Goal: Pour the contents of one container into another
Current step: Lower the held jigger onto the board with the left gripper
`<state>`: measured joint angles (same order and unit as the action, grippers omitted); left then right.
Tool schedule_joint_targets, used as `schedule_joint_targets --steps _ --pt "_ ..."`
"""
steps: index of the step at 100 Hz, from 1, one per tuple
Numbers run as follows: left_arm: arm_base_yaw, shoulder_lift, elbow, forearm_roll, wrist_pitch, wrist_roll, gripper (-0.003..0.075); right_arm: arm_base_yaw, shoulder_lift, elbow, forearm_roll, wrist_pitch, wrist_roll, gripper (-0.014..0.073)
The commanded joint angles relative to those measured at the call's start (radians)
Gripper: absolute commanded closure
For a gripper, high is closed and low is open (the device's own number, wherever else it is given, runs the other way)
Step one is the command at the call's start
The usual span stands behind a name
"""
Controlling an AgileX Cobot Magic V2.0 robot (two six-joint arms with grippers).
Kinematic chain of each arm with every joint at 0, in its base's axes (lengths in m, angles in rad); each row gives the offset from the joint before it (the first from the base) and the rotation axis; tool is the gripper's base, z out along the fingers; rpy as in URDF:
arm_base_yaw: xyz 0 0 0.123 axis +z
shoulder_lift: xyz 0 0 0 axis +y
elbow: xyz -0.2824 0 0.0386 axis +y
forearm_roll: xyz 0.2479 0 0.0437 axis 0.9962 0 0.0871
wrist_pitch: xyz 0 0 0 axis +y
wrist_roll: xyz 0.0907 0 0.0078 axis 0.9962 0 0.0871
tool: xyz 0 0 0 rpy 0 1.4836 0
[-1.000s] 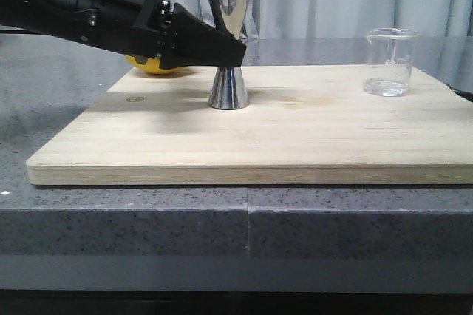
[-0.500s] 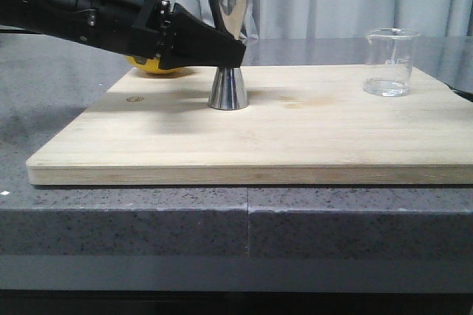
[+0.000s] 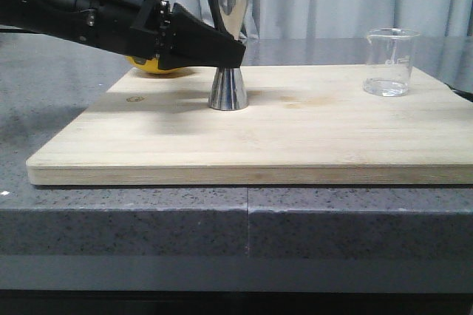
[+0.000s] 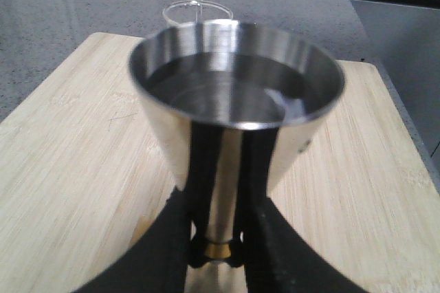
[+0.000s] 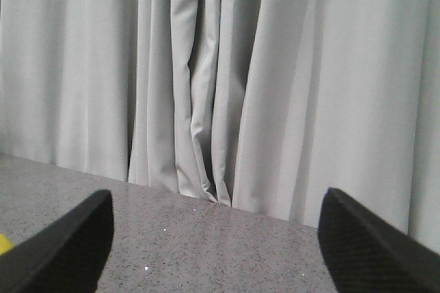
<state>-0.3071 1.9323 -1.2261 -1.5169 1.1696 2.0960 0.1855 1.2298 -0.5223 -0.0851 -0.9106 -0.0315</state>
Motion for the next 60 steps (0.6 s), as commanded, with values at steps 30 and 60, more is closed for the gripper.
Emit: schedule_joint_targets --steps 30,60 --pt "-0.001 -0.056 -0.023 -0.005 0.098 0.005 0.0739 -0.002 -0.027 -0.032 0.007 -0.07 -0.003 0.0039" --pt "-0.001 -0.056 -0.023 -0.003 0.09 0.0 0.0598 -0.002 -0.027 -0.032 0.007 -0.07 -0.003 0.0039"
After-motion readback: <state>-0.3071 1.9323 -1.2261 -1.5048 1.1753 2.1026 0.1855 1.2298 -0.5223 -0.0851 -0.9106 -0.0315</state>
